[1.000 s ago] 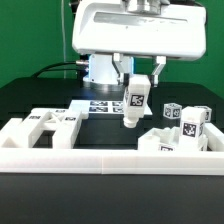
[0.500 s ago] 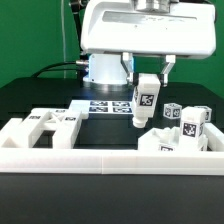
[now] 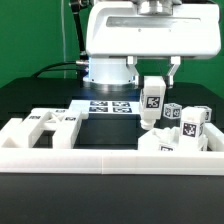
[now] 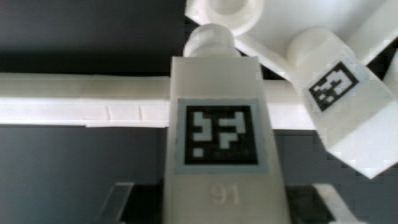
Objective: Assemble chair
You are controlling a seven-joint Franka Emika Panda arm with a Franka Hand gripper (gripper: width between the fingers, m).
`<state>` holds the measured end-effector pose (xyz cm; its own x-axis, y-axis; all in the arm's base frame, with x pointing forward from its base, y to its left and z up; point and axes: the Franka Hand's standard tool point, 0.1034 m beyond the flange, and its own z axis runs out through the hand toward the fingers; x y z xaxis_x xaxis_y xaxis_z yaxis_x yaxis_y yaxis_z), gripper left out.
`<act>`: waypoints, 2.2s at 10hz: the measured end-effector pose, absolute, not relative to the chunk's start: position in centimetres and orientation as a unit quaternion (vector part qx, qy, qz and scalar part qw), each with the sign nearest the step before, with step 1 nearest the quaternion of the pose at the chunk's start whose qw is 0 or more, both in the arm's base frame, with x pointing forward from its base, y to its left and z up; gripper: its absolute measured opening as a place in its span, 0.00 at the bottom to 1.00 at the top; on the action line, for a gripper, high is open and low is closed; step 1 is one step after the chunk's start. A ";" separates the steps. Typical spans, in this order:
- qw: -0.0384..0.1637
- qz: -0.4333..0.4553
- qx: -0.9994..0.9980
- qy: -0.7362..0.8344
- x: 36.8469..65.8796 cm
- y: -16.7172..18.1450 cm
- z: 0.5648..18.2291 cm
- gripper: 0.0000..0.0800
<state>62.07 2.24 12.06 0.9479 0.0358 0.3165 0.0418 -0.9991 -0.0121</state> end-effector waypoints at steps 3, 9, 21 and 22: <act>0.000 -0.192 -0.981 -0.019 62.4 1.8 12.3 0.36; -0.011 -0.235 -0.972 -0.026 60.9 2.5 11.6 0.36; -0.018 -0.233 -0.972 -0.037 60.1 3.3 8.9 0.36; -0.022 -0.246 -0.968 -0.037 60.2 3.2 8.8 0.36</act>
Offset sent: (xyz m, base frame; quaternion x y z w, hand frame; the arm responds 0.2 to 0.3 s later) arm -0.0129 0.0081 0.0011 0.0283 0.1925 0.0347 0.9803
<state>60.19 3.25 8.77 0.8761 0.0835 0.4748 0.0615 -0.9962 0.0616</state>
